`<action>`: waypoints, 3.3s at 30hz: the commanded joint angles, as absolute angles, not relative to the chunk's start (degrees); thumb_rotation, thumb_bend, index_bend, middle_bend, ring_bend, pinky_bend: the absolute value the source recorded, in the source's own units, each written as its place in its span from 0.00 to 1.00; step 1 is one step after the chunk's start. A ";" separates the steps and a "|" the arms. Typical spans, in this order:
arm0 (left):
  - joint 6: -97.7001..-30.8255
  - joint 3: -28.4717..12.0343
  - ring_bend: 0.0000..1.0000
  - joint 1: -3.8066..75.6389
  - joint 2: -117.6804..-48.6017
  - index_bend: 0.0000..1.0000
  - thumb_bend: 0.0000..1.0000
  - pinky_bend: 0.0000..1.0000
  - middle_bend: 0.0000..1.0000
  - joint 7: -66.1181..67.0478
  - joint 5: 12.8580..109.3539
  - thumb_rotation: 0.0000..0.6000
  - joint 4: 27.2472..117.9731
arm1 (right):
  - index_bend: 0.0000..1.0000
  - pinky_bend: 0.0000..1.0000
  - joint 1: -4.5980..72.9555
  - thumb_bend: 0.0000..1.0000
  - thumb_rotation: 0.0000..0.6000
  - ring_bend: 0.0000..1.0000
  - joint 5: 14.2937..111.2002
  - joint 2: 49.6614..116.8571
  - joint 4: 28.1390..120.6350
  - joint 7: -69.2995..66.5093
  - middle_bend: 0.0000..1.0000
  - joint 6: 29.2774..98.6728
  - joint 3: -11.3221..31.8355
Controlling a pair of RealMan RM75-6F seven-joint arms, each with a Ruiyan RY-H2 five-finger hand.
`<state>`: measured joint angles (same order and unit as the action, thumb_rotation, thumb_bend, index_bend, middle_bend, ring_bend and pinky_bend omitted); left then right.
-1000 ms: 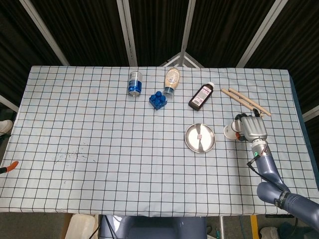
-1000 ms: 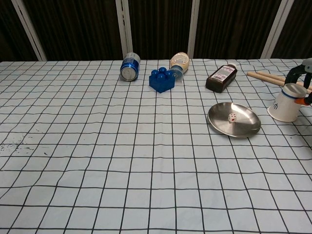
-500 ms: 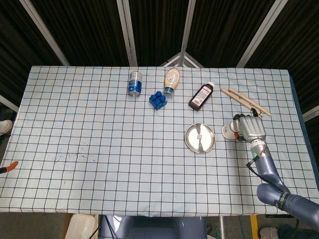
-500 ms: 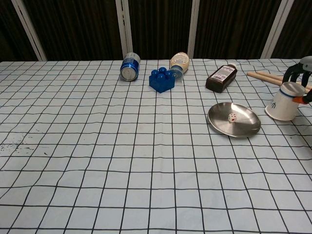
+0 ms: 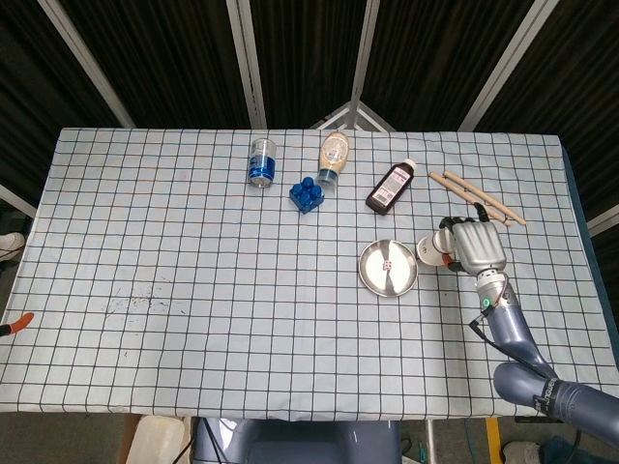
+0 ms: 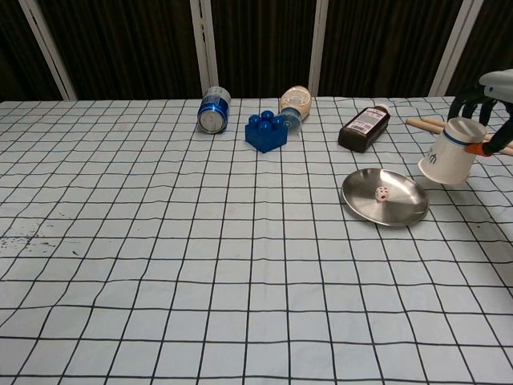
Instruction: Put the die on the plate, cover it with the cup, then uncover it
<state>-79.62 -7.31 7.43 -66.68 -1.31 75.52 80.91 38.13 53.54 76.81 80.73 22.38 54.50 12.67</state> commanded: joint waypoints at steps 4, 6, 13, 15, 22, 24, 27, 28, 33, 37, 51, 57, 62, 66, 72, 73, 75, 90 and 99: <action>-79.34 -7.10 0.00 7.51 -66.54 0.23 0.22 0.06 0.00 -1.55 75.78 1.00 81.09 | 0.44 0.00 39.61 0.42 1.00 0.37 53.34 74.81 90.42 28.12 0.40 56.83 13.08; -79.14 -7.09 0.00 7.57 -66.48 0.23 0.22 0.06 0.00 -1.59 75.73 1.00 81.08 | 0.45 0.00 40.71 0.42 1.00 0.37 52.57 75.07 93.08 30.81 0.40 56.82 12.95; -78.58 -7.02 0.00 7.81 -66.49 0.23 0.22 0.06 0.00 -1.85 75.75 1.00 80.90 | 0.45 0.00 43.77 0.42 1.00 0.37 49.08 77.60 98.44 35.75 0.40 56.47 12.95; -78.55 -7.00 0.00 7.81 -66.43 0.23 0.22 0.06 0.00 -2.02 75.78 1.00 80.88 | 0.45 0.00 44.78 0.42 1.00 0.37 47.90 78.79 98.20 36.62 0.40 56.12 13.12; -79.08 -7.29 0.00 7.61 -66.21 0.23 0.22 0.06 0.00 -3.03 75.74 1.00 80.62 | 0.45 0.00 47.41 0.42 1.00 0.37 44.69 82.32 93.09 38.61 0.40 56.36 13.03; -79.33 -7.34 0.00 7.58 -66.29 0.23 0.22 0.06 0.00 -3.17 75.88 1.00 80.51 | 0.45 0.00 47.57 0.42 1.00 0.37 45.07 82.67 91.38 38.42 0.40 56.47 12.72; -79.32 -7.34 0.00 7.55 -66.42 0.23 0.22 0.06 0.00 -2.88 75.69 1.00 80.29 | 0.45 0.00 47.34 0.42 1.00 0.37 45.63 82.80 89.47 37.52 0.40 56.50 12.16; -79.19 -7.35 0.00 7.58 -66.45 0.23 0.22 0.06 0.00 -2.75 75.55 1.00 80.26 | 0.45 0.00 47.18 0.42 1.00 0.37 45.70 82.68 89.06 36.96 0.40 56.34 12.03; -79.04 -7.35 0.00 7.74 -66.72 0.23 0.22 0.06 0.00 -1.96 75.41 1.00 80.30 | 0.46 0.00 46.24 0.42 1.00 0.37 46.12 81.38 88.21 35.04 0.40 56.04 11.24; -78.83 -7.13 0.00 7.86 -66.95 0.23 0.22 0.06 0.00 -1.15 75.48 1.00 80.44 | 0.46 0.00 45.41 0.42 1.00 0.37 46.66 80.13 89.07 33.17 0.40 55.46 10.62; -79.04 -7.19 0.00 7.77 -66.96 0.23 0.22 0.06 0.00 -0.67 75.24 1.00 80.64 | 0.46 0.00 44.29 0.42 1.00 0.37 48.89 82.33 84.13 28.12 0.40 53.47 9.03; -78.91 -7.10 0.00 7.79 -66.91 0.23 0.22 0.06 0.00 -0.81 75.33 1.00 80.64 | 0.46 0.00 44.17 0.42 1.00 0.37 50.69 83.89 81.93 25.85 0.40 52.94 8.98; -79.02 -7.12 0.00 7.73 -66.87 0.23 0.22 0.06 0.00 -0.91 75.34 1.00 80.64 | 0.46 0.00 44.42 0.43 1.00 0.37 52.23 85.08 80.35 24.44 0.40 53.03 9.52; -78.98 -7.16 0.00 7.73 -66.88 0.23 0.22 0.06 0.00 -0.85 75.19 1.00 80.58 | 0.46 0.00 44.68 0.43 1.00 0.37 53.22 85.71 79.31 23.61 0.40 53.10 9.98; -78.92 -7.17 0.00 7.77 -66.92 0.23 0.22 0.06 0.00 -0.77 75.16 1.00 80.53 | 0.46 0.00 44.94 0.43 1.00 0.37 53.91 86.05 78.22 22.94 0.40 53.12 10.61; -78.94 -7.18 0.00 7.75 -66.91 0.23 0.22 0.06 0.00 -0.78 75.14 1.00 80.54 | 0.47 0.00 44.94 0.43 1.00 0.37 53.89 86.00 77.99 22.89 0.40 53.11 10.71; -78.97 -7.21 0.00 7.72 -66.88 0.23 0.22 0.06 0.00 -0.84 75.09 1.00 80.55 | 0.47 0.00 44.90 0.43 1.00 0.37 53.86 85.88 77.56 22.96 0.40 53.06 10.71; -78.92 -7.02 0.00 7.76 -66.90 0.24 0.22 0.06 0.00 -0.51 75.32 1.00 80.76 | 0.48 0.00 41.92 0.43 1.00 0.37 54.03 79.96 83.03 25.98 0.40 52.76 6.47; -79.14 -6.87 0.00 7.69 -66.93 0.24 0.22 0.06 0.00 -0.16 75.55 1.00 81.03 | 0.49 0.00 41.48 0.43 1.00 0.37 58.51 79.63 89.04 27.41 0.40 54.76 5.09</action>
<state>-79.14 -6.87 7.69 -66.93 -0.16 75.55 81.03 41.36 58.22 79.40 88.69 27.12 54.59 5.14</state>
